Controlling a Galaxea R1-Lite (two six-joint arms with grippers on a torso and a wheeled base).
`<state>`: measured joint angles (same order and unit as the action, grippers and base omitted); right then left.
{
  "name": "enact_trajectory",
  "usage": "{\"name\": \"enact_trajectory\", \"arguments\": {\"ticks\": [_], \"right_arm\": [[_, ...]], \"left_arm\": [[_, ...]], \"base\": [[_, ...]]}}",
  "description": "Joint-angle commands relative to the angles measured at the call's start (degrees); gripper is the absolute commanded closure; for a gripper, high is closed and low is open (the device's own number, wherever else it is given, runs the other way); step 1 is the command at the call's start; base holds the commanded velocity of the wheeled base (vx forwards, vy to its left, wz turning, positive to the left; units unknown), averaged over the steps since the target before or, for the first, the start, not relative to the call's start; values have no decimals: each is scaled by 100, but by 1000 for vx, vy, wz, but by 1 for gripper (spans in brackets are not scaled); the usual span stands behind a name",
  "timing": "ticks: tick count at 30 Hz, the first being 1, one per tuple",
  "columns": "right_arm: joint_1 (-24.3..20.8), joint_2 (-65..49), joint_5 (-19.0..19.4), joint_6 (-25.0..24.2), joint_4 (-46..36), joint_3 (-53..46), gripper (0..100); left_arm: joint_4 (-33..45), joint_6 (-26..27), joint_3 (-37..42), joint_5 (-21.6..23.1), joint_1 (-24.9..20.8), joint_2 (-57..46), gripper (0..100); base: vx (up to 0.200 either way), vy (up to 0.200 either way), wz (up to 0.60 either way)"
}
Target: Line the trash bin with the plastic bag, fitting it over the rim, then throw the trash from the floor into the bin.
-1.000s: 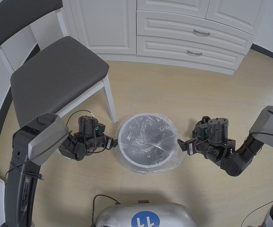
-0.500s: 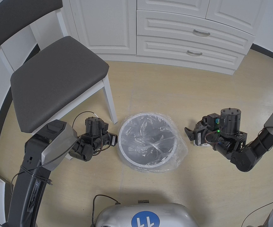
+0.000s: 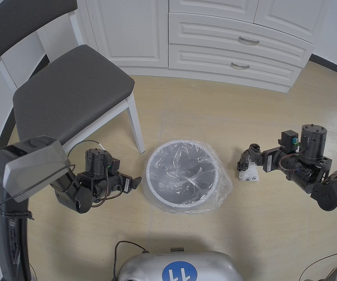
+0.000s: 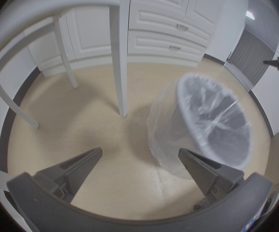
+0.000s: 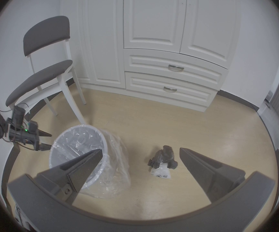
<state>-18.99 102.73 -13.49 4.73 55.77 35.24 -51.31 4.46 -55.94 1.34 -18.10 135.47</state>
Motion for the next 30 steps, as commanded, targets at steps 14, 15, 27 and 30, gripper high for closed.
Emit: {"name": "enact_trajectory", "arguments": {"ticks": [14, 15, 27, 30], "right_arm": [[634, -2117, 66, 450, -225, -896, 0], [634, -2117, 66, 450, -225, -896, 0], [845, -2178, 145, 538, -225, -870, 0], [845, -2152, 145, 547, -225, -870, 0]], "left_arm": [[1589, 398, -1015, -951, -1811, -1269, 0], [1589, 398, -1015, -951, -1811, -1269, 0], [2090, 398, -2861, -1004, -1960, 524, 0], [2099, 398, -3028, -1004, -1960, 647, 0]], "base": [[0, 0, 0], [0, 0, 0], [0, 0, 0], [0, 0, 0]]}}
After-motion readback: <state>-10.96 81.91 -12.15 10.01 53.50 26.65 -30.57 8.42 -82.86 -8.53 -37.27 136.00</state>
